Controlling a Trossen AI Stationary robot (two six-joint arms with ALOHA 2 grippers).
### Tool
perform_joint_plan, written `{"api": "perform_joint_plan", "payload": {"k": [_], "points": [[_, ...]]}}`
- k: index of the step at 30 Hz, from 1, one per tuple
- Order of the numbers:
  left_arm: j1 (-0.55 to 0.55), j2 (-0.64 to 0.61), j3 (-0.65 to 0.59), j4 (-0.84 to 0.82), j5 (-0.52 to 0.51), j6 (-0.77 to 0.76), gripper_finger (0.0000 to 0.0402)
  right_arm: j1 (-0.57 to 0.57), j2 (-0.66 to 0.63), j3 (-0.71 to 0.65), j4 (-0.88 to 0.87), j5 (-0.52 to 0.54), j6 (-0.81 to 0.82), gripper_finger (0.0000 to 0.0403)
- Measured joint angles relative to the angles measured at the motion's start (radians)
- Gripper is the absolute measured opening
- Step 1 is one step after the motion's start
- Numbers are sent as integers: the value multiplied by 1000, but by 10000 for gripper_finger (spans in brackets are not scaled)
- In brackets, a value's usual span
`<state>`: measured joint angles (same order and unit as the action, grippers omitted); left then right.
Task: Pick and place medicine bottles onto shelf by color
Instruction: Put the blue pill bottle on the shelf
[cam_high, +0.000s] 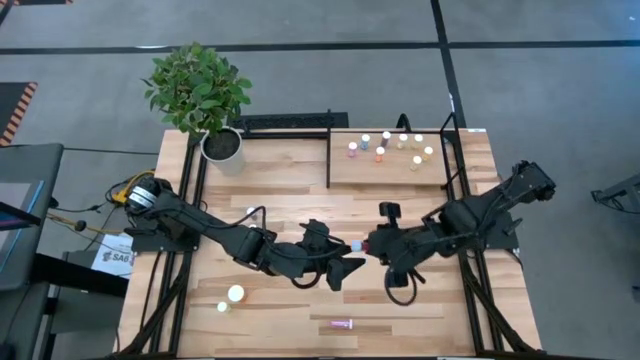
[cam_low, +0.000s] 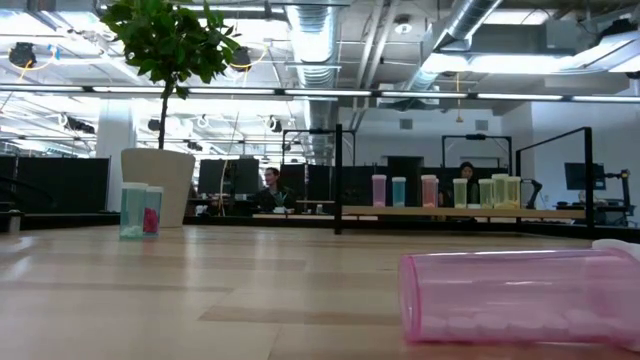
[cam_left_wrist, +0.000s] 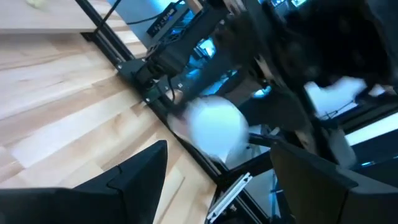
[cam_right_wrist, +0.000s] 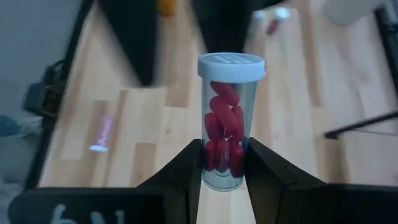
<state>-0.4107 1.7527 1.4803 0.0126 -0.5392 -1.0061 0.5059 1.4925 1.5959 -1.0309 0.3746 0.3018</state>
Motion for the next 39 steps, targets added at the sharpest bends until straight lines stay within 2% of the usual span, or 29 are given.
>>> {"api": "perform_joint_plan", "payload": {"k": [7,14,19,23,26,39], "points": [[2,0,0,-1,-14,0,272,-30,0,0,-5,-1,-4,119],[15,0,0,-10,-98,15,272,-31,0,0,-5,-7,9,119],[34,0,0,-57,-93,-1,272,-30,0,0,-11,-10,12,119],[45,0,0,-65,-34,-7,272,-29,0,0,-10,-10,12,119],[47,0,0,-74,-29,-8,272,-36,0,0,-9,-12,13,119],[56,0,0,-90,-49,22,207,-37,0,0,-11,-10,15,119]]}}
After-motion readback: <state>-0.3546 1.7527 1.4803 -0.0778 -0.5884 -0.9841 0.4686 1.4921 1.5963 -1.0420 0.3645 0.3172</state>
